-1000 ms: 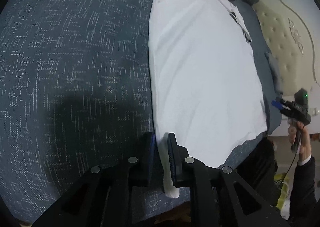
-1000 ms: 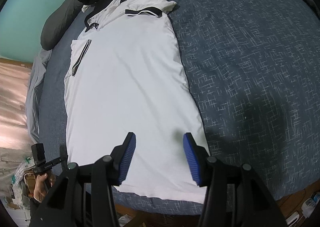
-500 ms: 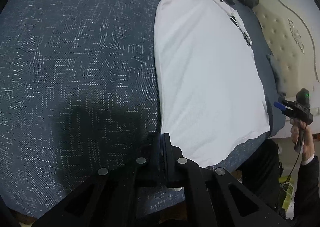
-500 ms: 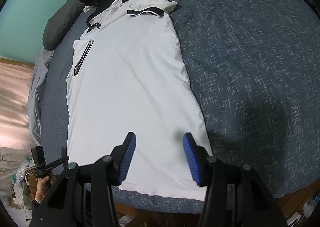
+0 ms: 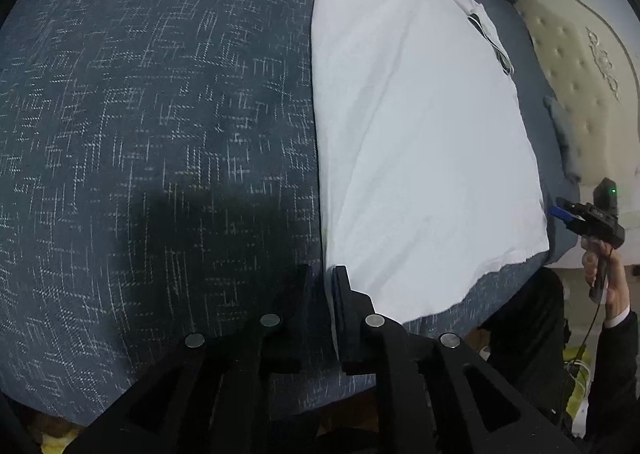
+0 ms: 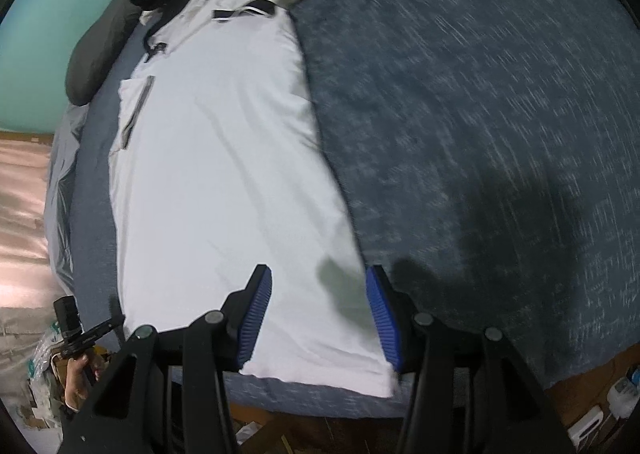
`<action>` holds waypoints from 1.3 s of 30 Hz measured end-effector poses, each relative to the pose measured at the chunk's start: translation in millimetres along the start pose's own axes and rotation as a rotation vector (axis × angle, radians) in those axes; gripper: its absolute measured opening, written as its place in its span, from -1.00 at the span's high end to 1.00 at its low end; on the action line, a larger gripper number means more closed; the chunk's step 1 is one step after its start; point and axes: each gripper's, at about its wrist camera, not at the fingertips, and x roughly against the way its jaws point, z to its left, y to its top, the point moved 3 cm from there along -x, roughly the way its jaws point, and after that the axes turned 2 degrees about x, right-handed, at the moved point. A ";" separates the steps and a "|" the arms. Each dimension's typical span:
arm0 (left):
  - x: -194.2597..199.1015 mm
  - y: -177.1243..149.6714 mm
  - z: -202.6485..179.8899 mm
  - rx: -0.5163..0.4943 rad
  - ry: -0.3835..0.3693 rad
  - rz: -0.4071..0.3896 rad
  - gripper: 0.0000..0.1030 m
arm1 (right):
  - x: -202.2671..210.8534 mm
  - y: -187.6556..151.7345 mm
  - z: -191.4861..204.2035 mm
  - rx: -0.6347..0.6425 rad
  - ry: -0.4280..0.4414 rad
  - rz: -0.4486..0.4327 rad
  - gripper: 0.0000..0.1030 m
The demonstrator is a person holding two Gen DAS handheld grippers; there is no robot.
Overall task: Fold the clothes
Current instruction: 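Hold the hem with the left tool while the right tool pinches the hem, then lift the hem with both tools and pull it toward the collar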
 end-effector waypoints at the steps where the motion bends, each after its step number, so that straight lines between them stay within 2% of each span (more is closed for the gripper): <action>1: -0.4 -0.9 -0.3 -0.002 0.001 0.003 0.78 | -1.0 -1.7 -4.3 -0.005 -0.005 0.006 0.03; 7: -5.9 -5.3 -6.9 0.004 -0.008 0.010 0.78 | -8.7 -16.4 -19.3 -0.008 -0.025 0.068 0.02; 26: -4.8 -22.7 -4.1 0.001 -0.037 0.029 0.76 | -10.0 -41.9 -26.6 0.000 -0.007 0.118 0.02; 33: -10.0 -22.0 -6.4 0.014 -0.047 0.018 0.78 | -10.9 -47.7 -23.7 0.021 -0.001 0.108 0.03; 35: -10.4 -22.7 -6.6 0.013 -0.051 0.012 0.80 | -11.9 -49.8 -21.0 0.034 0.015 0.111 0.27; 36: -10.6 -23.0 -6.7 0.012 -0.054 0.009 0.82 | -12.5 -51.2 -19.6 0.040 0.014 0.111 0.33; 38: -9.5 -22.8 -8.2 0.010 -0.057 0.006 0.88 | -13.2 -53.5 -16.9 0.053 0.019 0.111 0.62; 39: -8.7 -22.9 -8.5 0.008 -0.058 0.004 0.89 | -13.3 -54.4 -15.6 0.059 0.024 0.111 0.67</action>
